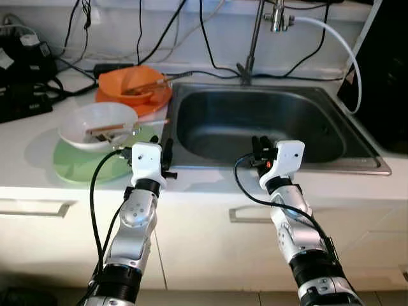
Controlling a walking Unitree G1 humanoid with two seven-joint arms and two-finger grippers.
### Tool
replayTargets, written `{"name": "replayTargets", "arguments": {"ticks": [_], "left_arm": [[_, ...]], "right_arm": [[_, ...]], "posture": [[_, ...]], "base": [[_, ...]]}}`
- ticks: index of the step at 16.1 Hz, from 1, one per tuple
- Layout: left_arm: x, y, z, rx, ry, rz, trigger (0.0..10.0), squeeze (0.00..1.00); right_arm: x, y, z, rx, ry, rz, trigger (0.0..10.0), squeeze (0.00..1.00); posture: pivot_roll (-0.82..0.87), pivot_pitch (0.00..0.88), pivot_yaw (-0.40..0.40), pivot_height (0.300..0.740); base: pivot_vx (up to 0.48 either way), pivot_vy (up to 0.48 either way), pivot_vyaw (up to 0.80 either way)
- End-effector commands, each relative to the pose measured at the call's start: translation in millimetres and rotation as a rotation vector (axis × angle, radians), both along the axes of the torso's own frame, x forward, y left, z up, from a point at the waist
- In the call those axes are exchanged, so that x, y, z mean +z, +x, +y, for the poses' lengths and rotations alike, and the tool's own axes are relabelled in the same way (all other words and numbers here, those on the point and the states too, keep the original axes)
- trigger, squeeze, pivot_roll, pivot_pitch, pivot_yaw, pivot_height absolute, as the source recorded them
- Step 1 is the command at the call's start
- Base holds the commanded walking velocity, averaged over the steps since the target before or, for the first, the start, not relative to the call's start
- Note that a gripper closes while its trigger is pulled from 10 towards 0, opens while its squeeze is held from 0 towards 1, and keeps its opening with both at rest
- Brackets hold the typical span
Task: Kitchen organization
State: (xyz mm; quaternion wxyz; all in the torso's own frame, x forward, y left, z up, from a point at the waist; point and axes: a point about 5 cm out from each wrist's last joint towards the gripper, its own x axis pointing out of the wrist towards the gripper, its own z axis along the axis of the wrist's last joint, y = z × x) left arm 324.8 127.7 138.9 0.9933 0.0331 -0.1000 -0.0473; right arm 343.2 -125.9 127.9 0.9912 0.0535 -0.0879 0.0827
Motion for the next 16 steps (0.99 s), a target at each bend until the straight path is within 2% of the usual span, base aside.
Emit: {"name": "replayTargets", "arguments": {"ticks": [1, 5, 12, 16], "left_arm": [[1, -0.6, -3.0, -0.015, 0.002, -0.004, 10.0, 0.00], [2, -0.7, -3.4, -0.018, 0.003, -0.008, 10.0, 0.00], [3, -2.5, -7.0, -0.042, 0.002, -0.021, 10.0, 0.00], [1, -2.9, -9.4, -0.048, 0.001, -0.014, 10.0, 0.00]], "right_arm": [[0, 0.8, -1.3, -0.007, 0.004, 0.007, 10.0, 0.00], [0, 0.6, -1.0, -0.008, 0.007, 0.006, 10.0, 0.00], [1, 2.0, -0.5, -0.008, 0.007, 0.003, 10.0, 0.00], [17, 20.9, -0.7, -0.026, -0.031, 0.023, 10.0, 0.00]], "posture": [[0.09, 0.021, -0.013, 0.740], [0.09, 0.020, -0.012, 0.740], [0.09, 0.020, -0.015, 0.740], [0.09, 0.020, -0.020, 0.740]], "base": [[0.251, 0.000, 0.00], [0.260, 0.000, 0.00], [0.000, 0.000, 0.00], [0.000, 0.000, 0.00]]}}
